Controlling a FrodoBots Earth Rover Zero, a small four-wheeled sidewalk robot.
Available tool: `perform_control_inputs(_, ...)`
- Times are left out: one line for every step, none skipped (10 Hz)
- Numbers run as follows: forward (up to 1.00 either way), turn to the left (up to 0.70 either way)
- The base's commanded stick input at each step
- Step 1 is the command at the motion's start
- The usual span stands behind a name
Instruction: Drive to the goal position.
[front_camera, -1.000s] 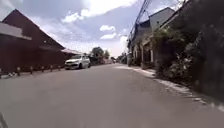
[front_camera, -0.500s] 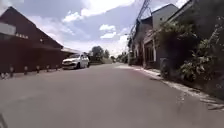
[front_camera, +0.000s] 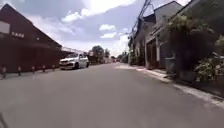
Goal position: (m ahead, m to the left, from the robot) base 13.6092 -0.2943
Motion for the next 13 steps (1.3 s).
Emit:
perform_control_inputs(1.0, 0.0)
perform_control_inputs(1.0, 0.0)
perform_control_inputs(1.0, 0.0)
perform_control_inputs(1.0, 0.0)
perform_control_inputs(1.0, 0.0)
perform_control_inputs(1.0, 0.0)
perform_control_inputs(1.0, 0.0)
perform_control_inputs(1.0, 0.0)
perform_control_inputs(1.0, 0.0)
perform_control_inputs(1.0, 0.0)
perform_control_inputs(1.0, 0.0)
perform_control_inputs(1.0, -0.08)
perform_control_inputs(1.0, -0.18)
